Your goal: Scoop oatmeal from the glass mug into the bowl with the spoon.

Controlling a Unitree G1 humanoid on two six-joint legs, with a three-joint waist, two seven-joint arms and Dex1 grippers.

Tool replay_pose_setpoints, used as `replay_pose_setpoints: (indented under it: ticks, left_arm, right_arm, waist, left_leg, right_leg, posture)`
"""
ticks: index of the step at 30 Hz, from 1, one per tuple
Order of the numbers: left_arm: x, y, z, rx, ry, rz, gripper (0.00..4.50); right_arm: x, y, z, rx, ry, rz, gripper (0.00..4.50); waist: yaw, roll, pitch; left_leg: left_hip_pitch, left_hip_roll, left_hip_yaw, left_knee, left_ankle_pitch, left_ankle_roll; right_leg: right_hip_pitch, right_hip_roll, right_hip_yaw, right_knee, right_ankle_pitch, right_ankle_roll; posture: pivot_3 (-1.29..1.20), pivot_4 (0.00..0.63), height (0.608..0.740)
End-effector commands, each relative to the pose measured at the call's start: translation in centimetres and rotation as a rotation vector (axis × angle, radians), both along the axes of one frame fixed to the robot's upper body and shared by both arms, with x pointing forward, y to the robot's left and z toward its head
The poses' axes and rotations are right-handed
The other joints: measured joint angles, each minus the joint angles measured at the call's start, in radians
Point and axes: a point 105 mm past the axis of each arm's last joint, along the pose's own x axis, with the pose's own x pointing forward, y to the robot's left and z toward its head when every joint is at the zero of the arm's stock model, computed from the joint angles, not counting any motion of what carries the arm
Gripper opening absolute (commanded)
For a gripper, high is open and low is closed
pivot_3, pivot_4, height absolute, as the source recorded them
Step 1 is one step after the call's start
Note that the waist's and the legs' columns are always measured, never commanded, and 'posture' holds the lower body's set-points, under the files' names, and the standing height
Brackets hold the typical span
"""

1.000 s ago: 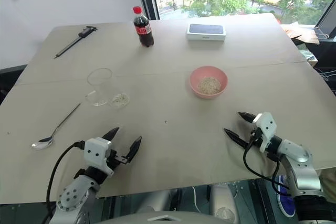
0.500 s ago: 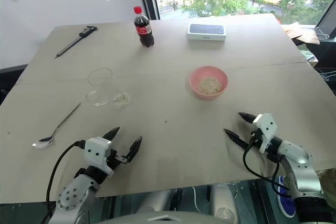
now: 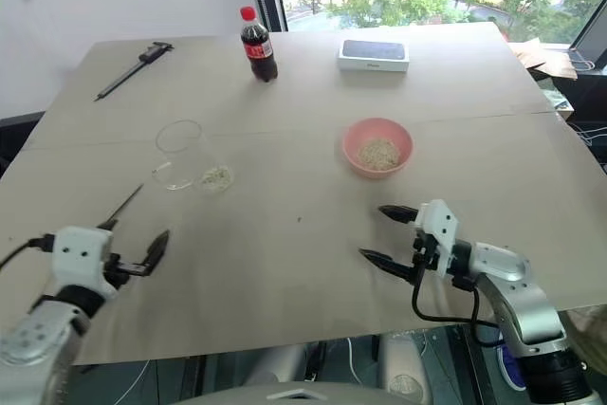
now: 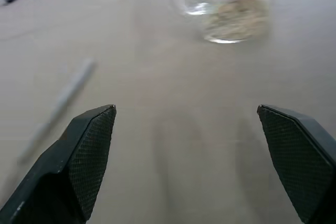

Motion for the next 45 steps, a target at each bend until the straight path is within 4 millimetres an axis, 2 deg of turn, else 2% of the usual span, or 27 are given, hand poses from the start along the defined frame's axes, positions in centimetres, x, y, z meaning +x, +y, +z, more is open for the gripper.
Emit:
replay_pose_setpoints:
  ticks: [1,8,10,15,19,23,25,26,27,28,30,36,38,41,43,45]
  left_arm:
    - [0.2,3.4,1.2,-0.003,0.046,0.029,4.5]
    - [0.8,6.1,-0.7,-0.075,0.192,0.038,4.5]
    - [1.1,6.5,-1.3,-0.064,0.23,0.037,4.5]
    - [1.3,7.4,-1.1,-0.104,0.242,0.056,4.5]
    - [0.3,7.4,-3.0,-0.136,0.377,0.022,4.5]
    - [-0.4,7.7,-3.5,-0.186,0.438,0.026,3.52]
    - [-0.9,8.2,-3.5,-0.218,0.457,0.039,2.51]
    - [-1.0,8.3,-3.5,-0.227,0.465,0.044,2.19]
    - [-1.3,8.5,-3.6,-0.233,0.479,0.049,1.56]
    - [-1.6,8.6,-3.7,-0.236,0.49,0.055,1.17]
    - [-1.9,8.7,-3.8,-0.241,0.498,0.059,0.1]
    - [-3.3,8.9,-3.7,-0.233,0.469,0.088,0.04]
    - [-4.2,8.4,-2.9,-0.219,0.407,0.075,0.04]
    - [-5.3,5.4,-1.4,-0.21,0.314,-0.002,0.04]
    - [-6.5,2.7,-1.2,-0.264,0.339,-0.074,0.04]
    - [-7.4,0.4,-0.4,-0.239,0.359,-0.153,0.04]
  right_arm:
    - [-0.9,2.4,2.6,0.028,-0.053,0.112,4.47]
    - [-1.3,3.8,4.7,0.048,-0.074,0.173,4.47]
    - [-1.6,3.9,4.9,0.049,-0.066,0.187,4.47]
    - [-1.6,3.9,5.1,0.044,-0.071,0.183,4.47]
    - [-1.5,4.1,5.3,0.047,-0.082,0.182,4.47]
    - [-1.1,4.0,5.6,0.047,-0.097,0.168,4.5]
    - [-1.1,3.9,5.7,0.048,-0.098,0.165,4.5]
    - [-1.2,3.8,5.7,0.048,-0.098,0.164,4.5]
    - [-1.2,3.8,5.6,0.047,-0.096,0.165,4.5]
    - [-1.3,3.9,5.6,0.046,-0.095,0.169,4.5]
    - [-1.3,4.0,5.5,0.048,-0.093,0.175,4.5]
    - [-1.2,4.0,5.7,0.052,-0.095,0.187,4.5]
    - [-1.1,3.9,5.6,0.051,-0.093,0.189,4.5]
    - [-0.8,3.8,5.5,0.053,-0.07,0.189,4.5]
    - [-0.6,3.8,5.6,0.052,-0.065,0.203,4.5]
    - [-0.3,4.0,5.9,0.083,-0.043,0.215,4.5]
  waist:
    - [-0.001,0.0,0.0]
    - [-0.002,-0.001,0.001]
    - [0.001,-0.001,0.001]
    - [-0.003,-0.001,0.001]
    - [-0.007,-0.001,0.0]
    - [-0.018,0.0,0.0]
    - [-0.025,0.001,0.0]
    - [-0.028,0.001,0.0]
    - [-0.03,0.001,0.0]
    - [-0.032,0.001,0.0]
    - [-0.036,0.002,-0.001]
    - [-0.047,0.003,-0.001]
    - [-0.057,0.003,-0.001]
    - [-0.057,0.001,-0.001]
    - [-0.049,-0.001,0.0]
    - [-0.038,-0.004,0.0]
  left_leg:
    - [0.0,0.0,0.0,0.0,0.0,0.0]
    - [0.0,-0.001,0.0,-0.001,0.001,-0.005]
    - [-0.001,-0.001,-0.002,-0.001,0.001,-0.006]
    - [-0.001,-0.001,-0.003,-0.001,0.0,-0.008]
    - [0.0,0.0,-0.002,-0.001,0.0,-0.008]
    - [0.0,0.0,-0.001,-0.001,0.001,-0.007]
    - [0.0,0.0,-0.001,-0.001,0.001,-0.007]
    - [0.0,0.0,-0.001,-0.001,0.001,-0.007]
    - [0.0,0.0,0.0,-0.001,0.001,-0.007]
    - [0.0,0.0,0.0,-0.002,0.001,-0.007]
    - [0.0,0.001,0.002,-0.002,0.001,-0.007]
    - [0.0,0.002,0.006,-0.003,0.001,-0.007]
    - [0.0,0.002,0.007,-0.003,0.001,-0.007]
    - [0.0,0.003,0.01,-0.004,0.0,-0.007]
    - [-0.001,0.002,0.011,-0.004,-0.002,-0.005]
    - [-0.003,0.002,0.01,-0.003,-0.002,-0.005]
  right_leg:
    - [0.0,0.0,0.0,0.0,0.0,0.0]
    - [-0.001,0.0,0.0,-0.001,0.002,-0.004]
    - [-0.001,0.0,-0.001,-0.001,0.002,-0.004]
    - [-0.001,0.0,-0.002,0.0,0.003,-0.004]
    - [-0.001,0.0,-0.002,0.0,0.003,-0.004]
    - [-0.001,0.0,0.0,0.0,0.003,-0.004]
    - [-0.002,0.0,0.0,0.0,0.003,-0.004]
    - [-0.002,0.0,0.0,0.0,0.003,-0.004]
    - [-0.002,0.0,0.001,0.001,0.003,-0.004]
    - [-0.003,0.0,0.001,0.001,0.003,-0.004]
    - [-0.004,0.0,0.003,0.002,0.003,-0.004]
    - [-0.006,0.0,0.007,0.003,0.003,-0.004]
    - [-0.007,0.0,0.009,0.002,0.003,-0.004]
    - [-0.008,0.0,0.012,0.001,0.003,-0.005]
    - [-0.008,-0.001,0.012,0.0,0.003,-0.005]
    - [-0.008,-0.002,0.01,-0.001,0.003,-0.005]
  posture:
    - [0.0,0.15,0.74]
    - [0.0,0.15,0.74]
    - [0.0,0.15,0.74]
    - [0.0,0.15,0.74]
    - [0.0,0.15,0.74]
    - [0.0,0.15,0.74]
    - [0.0,0.15,0.74]
    - [0.0,0.15,0.74]
    - [0.0,0.15,0.74]
    - [0.0,0.15,0.74]
    - [0.0,0.15,0.74]
    - [0.0,0.15,0.74]
    - [0.0,0.15,0.74]
    - [0.0,0.15,0.74]
    - [0.0,0.15,0.74]
    - [0.0,0.15,0.74]
